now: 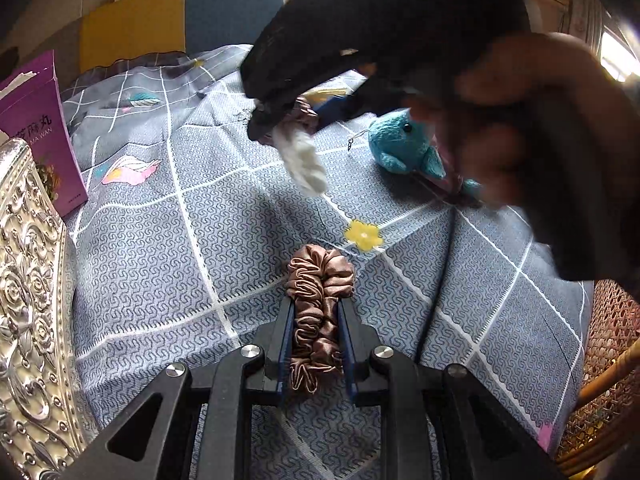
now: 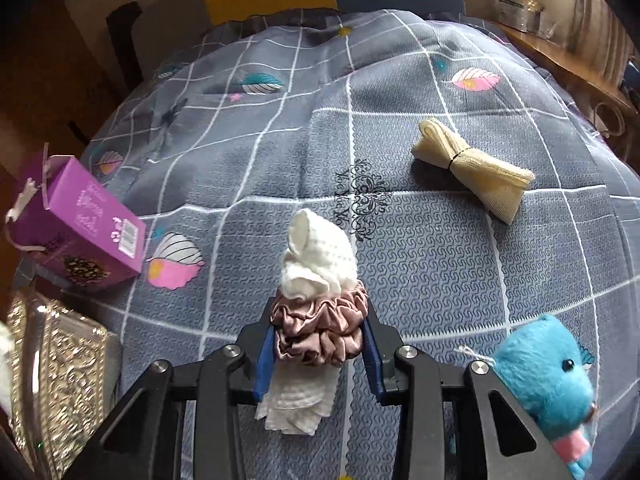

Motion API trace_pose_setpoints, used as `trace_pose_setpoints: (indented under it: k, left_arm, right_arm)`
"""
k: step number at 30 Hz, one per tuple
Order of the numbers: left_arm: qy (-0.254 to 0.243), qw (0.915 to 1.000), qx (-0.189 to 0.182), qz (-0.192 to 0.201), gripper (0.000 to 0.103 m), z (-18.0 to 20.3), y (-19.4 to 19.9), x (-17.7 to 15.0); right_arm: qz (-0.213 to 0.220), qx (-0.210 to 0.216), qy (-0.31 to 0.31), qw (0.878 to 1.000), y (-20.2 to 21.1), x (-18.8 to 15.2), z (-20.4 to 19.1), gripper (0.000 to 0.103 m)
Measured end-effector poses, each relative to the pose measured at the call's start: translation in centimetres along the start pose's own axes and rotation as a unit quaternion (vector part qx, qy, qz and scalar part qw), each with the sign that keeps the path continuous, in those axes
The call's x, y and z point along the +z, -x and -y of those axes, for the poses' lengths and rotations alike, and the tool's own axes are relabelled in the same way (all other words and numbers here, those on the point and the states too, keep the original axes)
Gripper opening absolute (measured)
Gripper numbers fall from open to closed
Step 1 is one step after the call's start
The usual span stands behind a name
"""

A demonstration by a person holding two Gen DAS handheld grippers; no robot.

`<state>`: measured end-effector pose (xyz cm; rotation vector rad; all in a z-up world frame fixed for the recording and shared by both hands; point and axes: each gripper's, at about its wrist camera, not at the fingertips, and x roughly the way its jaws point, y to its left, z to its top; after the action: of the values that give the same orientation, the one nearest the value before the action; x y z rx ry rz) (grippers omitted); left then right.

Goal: Organize soft objects
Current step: 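Grasp the white cloth wrapped in a pink scrunchie with the right gripper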

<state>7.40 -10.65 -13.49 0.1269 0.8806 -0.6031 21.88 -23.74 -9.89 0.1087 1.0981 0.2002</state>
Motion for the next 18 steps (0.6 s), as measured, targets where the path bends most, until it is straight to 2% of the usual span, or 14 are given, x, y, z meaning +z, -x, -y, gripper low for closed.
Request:
trace_pose_setpoints:
  k: [4, 8, 9, 12, 15, 18]
  left_arm:
    - [-0.003, 1.0000, 0.004, 0.001, 0.021, 0.2, 0.0, 0.0]
    - [-0.009, 0.9999, 0.011, 0.001, 0.021, 0.7, 0.0, 0.0]
    - [-0.011, 0.9999, 0.013, 0.001, 0.021, 0.8, 0.0, 0.0]
    - [-0.016, 0.9997, 0.020, 0.001, 0.021, 1.2, 0.0, 0.0]
    - [-0.019, 0.9995, 0.026, 0.002, 0.021, 1.7, 0.2, -0.1]
    - [-0.024, 0.9992, 0.033, 0.001, 0.021, 1.9, 0.2, 0.0]
  right_arm:
    - [-0.054, 0.023, 0.007, 0.998, 1.7, -3.4, 0.2, 0.038]
    - [-0.097, -0.032, 0.007, 0.995, 0.8, -7.2, 1.6, 0.040]
    - [-0.080, -0.029, 0.009, 0.996, 1.0, -7.6, 1.7, 0.040]
    - [-0.079, -0.036, 0.000, 0.996, 0.9, -7.7, 1.9, 0.040]
    - [-0.073, -0.057, 0.033, 0.995, 0.6, -8.0, 0.9, 0.041]
    - [-0.071, -0.052, 0.033, 0.996, 0.6, -8.0, 1.0, 0.043]
